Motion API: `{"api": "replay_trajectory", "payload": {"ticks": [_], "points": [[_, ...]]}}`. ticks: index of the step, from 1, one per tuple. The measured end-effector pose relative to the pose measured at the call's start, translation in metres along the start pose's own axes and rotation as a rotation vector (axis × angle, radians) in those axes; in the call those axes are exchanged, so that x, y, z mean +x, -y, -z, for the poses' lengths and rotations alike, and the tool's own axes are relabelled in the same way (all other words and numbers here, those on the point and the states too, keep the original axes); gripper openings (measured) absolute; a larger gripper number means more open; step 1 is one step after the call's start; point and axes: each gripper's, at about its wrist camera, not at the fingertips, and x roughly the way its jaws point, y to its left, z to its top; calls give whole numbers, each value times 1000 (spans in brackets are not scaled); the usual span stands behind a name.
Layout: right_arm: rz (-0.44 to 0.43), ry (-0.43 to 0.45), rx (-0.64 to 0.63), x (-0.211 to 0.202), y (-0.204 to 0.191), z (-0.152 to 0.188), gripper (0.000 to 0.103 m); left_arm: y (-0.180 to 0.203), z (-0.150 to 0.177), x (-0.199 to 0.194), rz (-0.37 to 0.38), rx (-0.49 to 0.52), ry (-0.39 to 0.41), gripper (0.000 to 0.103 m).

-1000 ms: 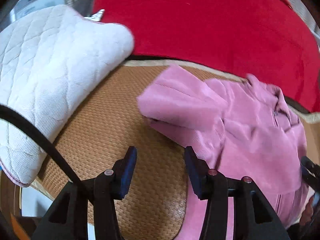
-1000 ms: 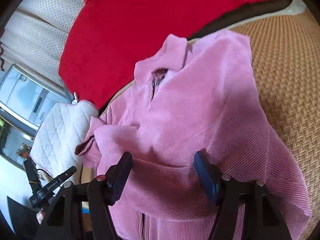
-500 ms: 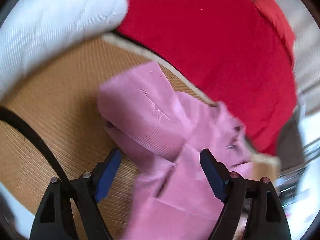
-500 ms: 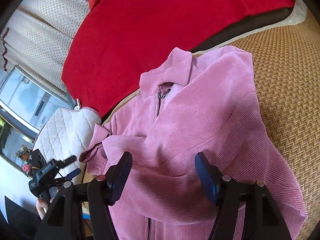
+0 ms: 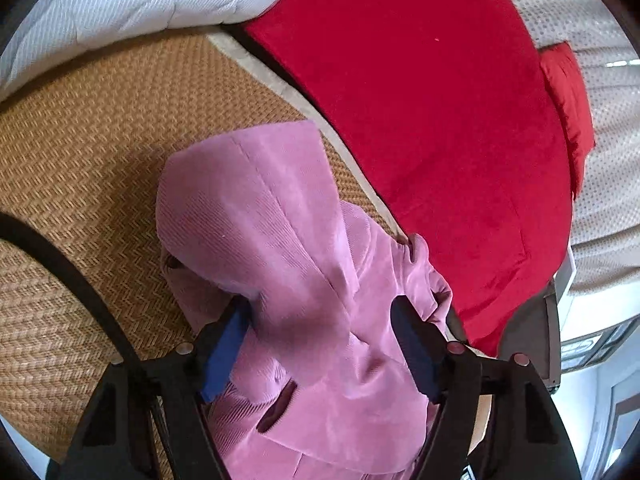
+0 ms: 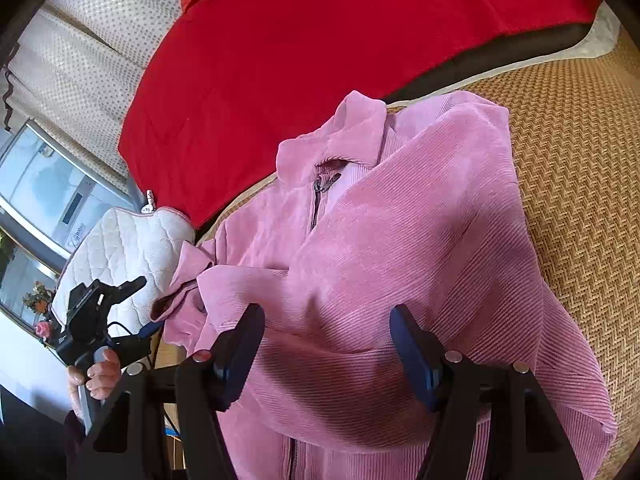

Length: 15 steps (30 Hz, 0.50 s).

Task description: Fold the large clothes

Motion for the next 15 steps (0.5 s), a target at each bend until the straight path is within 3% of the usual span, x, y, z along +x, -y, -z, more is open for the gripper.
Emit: {"api": "replay_trajectory", "payload": {"ticks": [1, 3, 6, 10, 15], "points": [[1, 1, -2, 0, 0, 0, 68, 1, 1, 6, -3, -1, 8, 69], [9, 5, -7, -1, 0, 0, 68, 0, 1, 11, -11, 6, 7, 36], [17, 17, -6, -5, 3, -1, 68, 8, 2, 15, -35, 51, 21, 11], [14, 37, 13, -12, 8, -4, 68, 34, 5, 4, -49, 145, 77, 6], [11, 57, 21, -20, 11, -5, 68, 91, 21, -16, -9, 282, 74, 5]]}}
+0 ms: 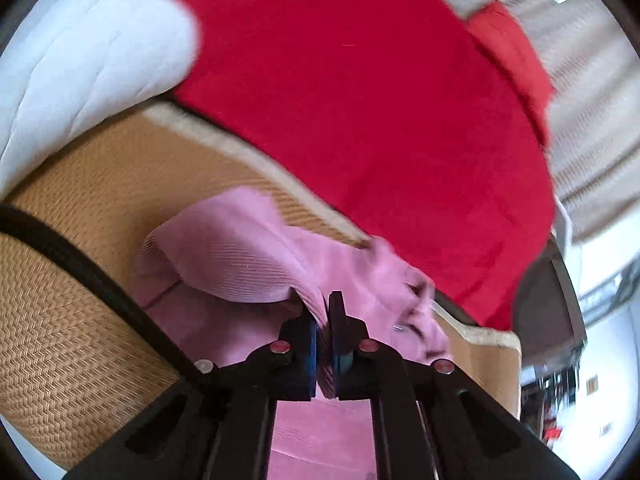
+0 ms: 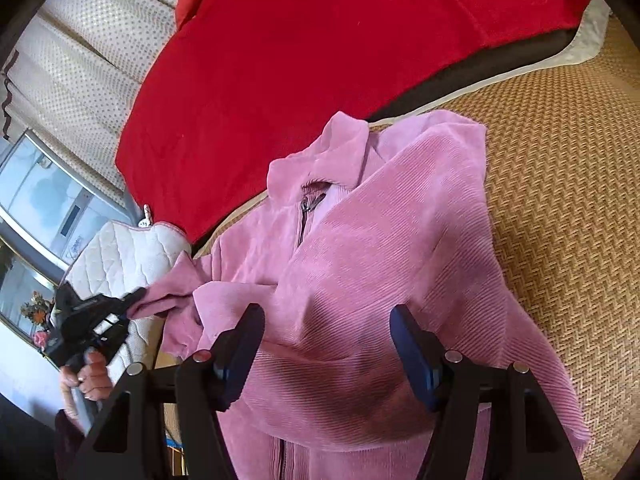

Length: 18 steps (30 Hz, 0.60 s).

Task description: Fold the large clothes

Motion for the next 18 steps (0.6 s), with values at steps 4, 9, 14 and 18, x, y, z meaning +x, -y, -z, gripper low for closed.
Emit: {"api": "replay_trajectory", "payload": {"ticks": [4, 9, 14, 18], "points": [[-10, 30, 21, -10, 5, -3, 68, 62, 11, -17, 91, 113, -21, 5], [-25, 84, 72, -28, 18, -11, 68, 148, 39, -23, 301, 247, -97, 11], [-48, 139, 155, -46, 36, -20, 68, 179, 74, -13, 318, 379, -224, 82], [-36, 157, 206, -53, 47, -23, 70, 143, 73, -12, 197, 395, -195, 81]]}}
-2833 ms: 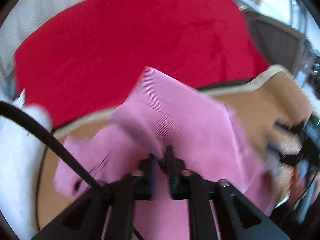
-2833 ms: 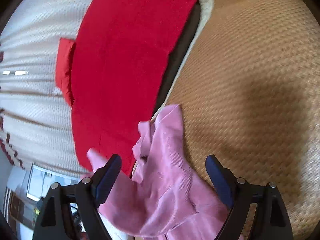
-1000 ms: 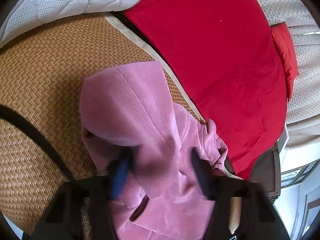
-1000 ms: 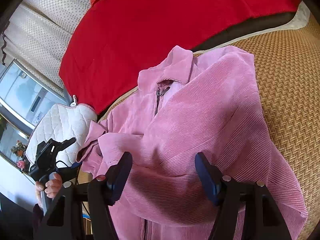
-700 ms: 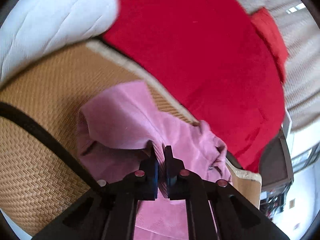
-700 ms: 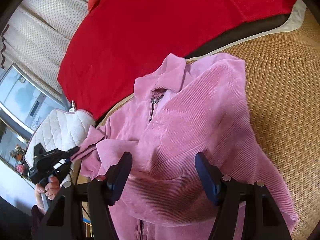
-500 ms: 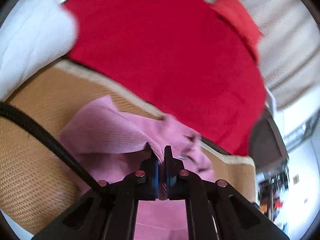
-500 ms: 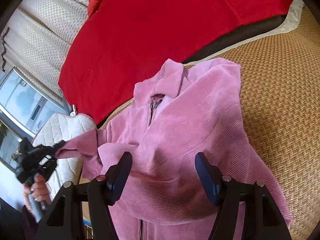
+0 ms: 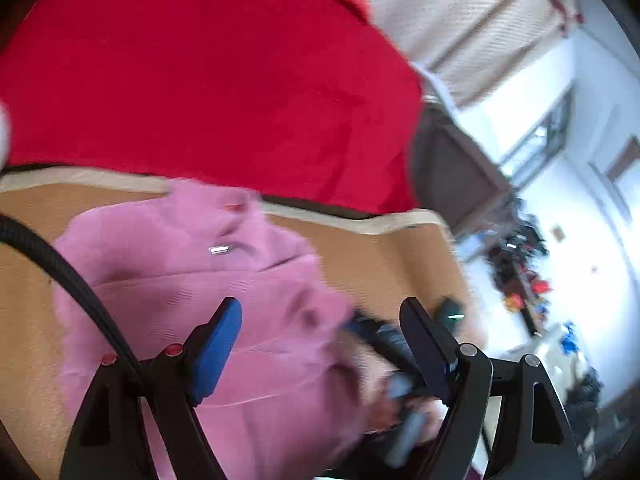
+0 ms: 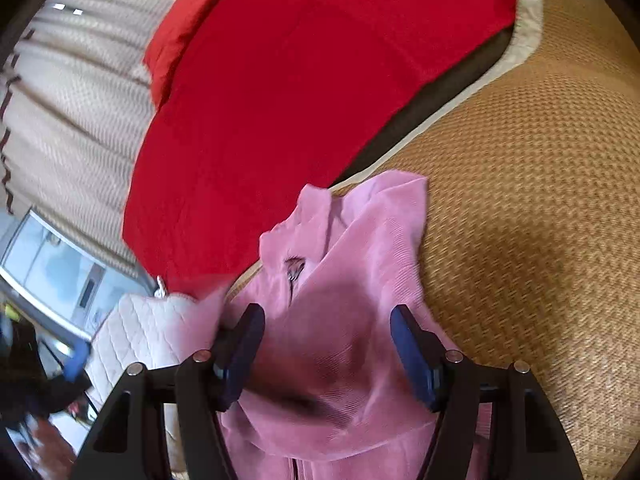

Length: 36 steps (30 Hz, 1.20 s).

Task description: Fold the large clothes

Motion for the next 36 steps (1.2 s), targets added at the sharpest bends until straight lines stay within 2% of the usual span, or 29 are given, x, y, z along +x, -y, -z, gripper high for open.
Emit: {"api": "replay_trajectory", "payload": {"ticks": [3, 6, 10, 12, 14, 16, 18, 20, 22, 24, 26, 27, 29, 31, 34, 36], "points": [[10, 12, 27, -2, 4, -3, 70, -42, 7, -1, -149, -71, 8, 82], [-8, 41, 60, -8, 8, -3, 77, -90, 15, 0, -287, -119, 19, 82], [-98, 71, 95, -18, 12, -5, 88, -122, 29, 17, -337, -152, 3, 81], [-134, 54, 89, -20, 11, -5, 88, -134, 38, 24, -355, -151, 14, 81], [-121, 17, 59, -14, 7, -5, 88, -137, 40, 34, -369, -141, 36, 81], [-86, 13, 34, -8, 5, -5, 88, -141, 46, 42, -370, -138, 66, 69], [-65, -16, 29, 2, 4, -3, 88, -147, 56, 53, -366, -131, 72, 45], [-41, -31, 25, 13, 4, -1, 88, -152, 61, 63, -383, -109, 34, 32], [-29, -44, 6, 25, 0, 2, 88, -152, 63, 66, -392, -71, 18, 29], [6, -85, -59, 41, -9, 8, 73, -156, 63, 65, -370, -67, 26, 29], [104, -112, -175, 56, -26, 16, 24, -163, 64, 59, -351, -82, 25, 25], [142, -106, -203, 58, -31, 18, 23, -167, 64, 56, -341, -93, 23, 24], [181, -62, -271, 56, -53, 14, 13, -177, 65, 46, -315, -114, 26, 22], [192, -6, -331, 48, -78, 6, 12, -183, 65, 36, -286, -135, 32, 21], [80, 123, -442, 22, -130, -6, 11, -186, 69, 26, -261, -156, 37, 17], [-3, 247, -583, -3, -163, -1, 11, -185, 70, 17, -251, -147, 32, 14]]}}
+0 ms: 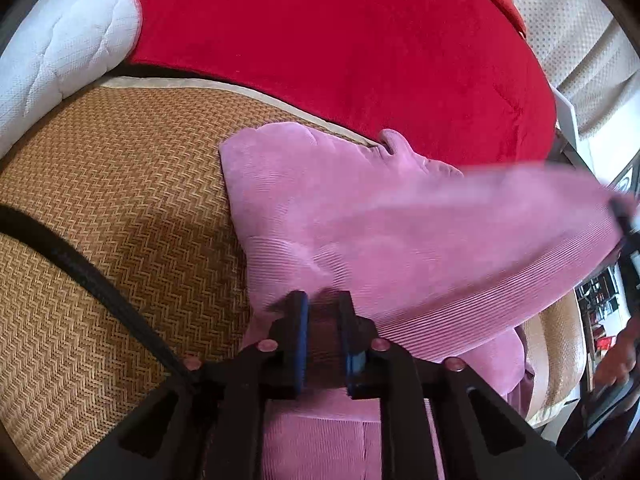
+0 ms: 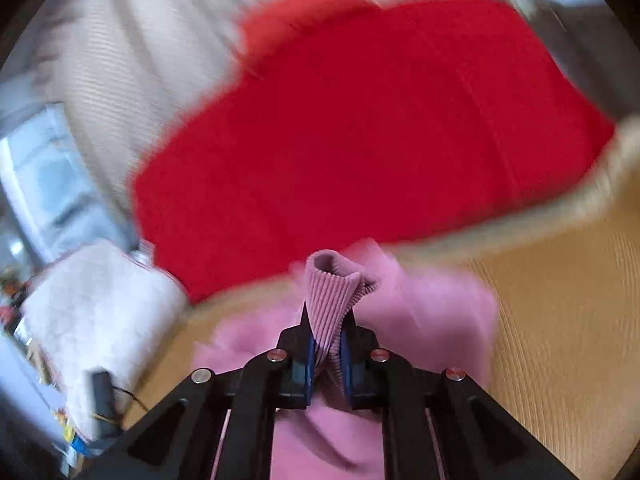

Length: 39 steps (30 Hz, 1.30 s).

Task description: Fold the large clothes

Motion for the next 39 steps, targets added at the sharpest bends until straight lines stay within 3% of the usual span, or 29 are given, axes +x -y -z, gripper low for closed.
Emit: {"api": "replay_trajectory", "payload": {"ticks": [3, 5, 7, 9, 11, 13, 15, 16, 17, 19, 21, 22, 23, 25, 29, 33, 37, 39], "points": [[-40, 61, -159, -18, -11, 12, 11, 3, 5, -3, -19, 55, -31, 14], [14, -36, -171, -13, 13, 33, 13, 5, 9, 0, -13, 85, -58, 14], [69, -196, -69, -4, 53, 51, 15, 6, 12, -3, -2, 123, -75, 14], [110, -328, 135, -5, 108, 71, 19, 5, 15, -8, -2, 147, -83, 14], [168, -310, 224, -19, 137, 75, 22, 3, 16, -13, 7, 147, -94, 14], [145, -273, 268, -33, 145, 72, 23, -2, 15, -21, 22, 137, -99, 14], [120, -235, 247, -38, 134, 62, 43, -1, 12, -21, 42, 115, -77, 14], [109, -225, 230, -40, 127, 58, 76, -2, 11, -25, 53, 110, -54, 14], [86, -190, 206, -40, 113, 54, 89, -2, 11, -30, 62, 109, -25, 14], [72, -145, 149, -37, 91, 49, 89, -1, 6, -39, 65, 106, 44, 14], [86, -174, 75, -23, 69, 46, 88, 0, 1, -41, 62, 97, 69, 23], [91, -198, 51, -12, 61, 48, 82, 1, 0, -38, 52, 89, 65, 27], [103, -226, 28, -4, 56, 51, 70, 1, -1, -34, 34, 83, 55, 36], [139, -311, -16, 20, 53, 65, 62, -1, -1, -23, -24, 77, 9, 39], [190, -517, 12, 68, 71, 105, 59, -4, 5, 1, -113, 83, -101, 39], [176, -504, 13, 54, 66, 92, 59, 2, 5, -13, -126, 130, -38, 39], [112, -412, 7, 25, 60, 72, 59, 15, 4, -28, -84, 167, 35, 39], [85, -395, 1, 20, 58, 70, 59, 28, 3, -25, -58, 193, 58, 49]]}}
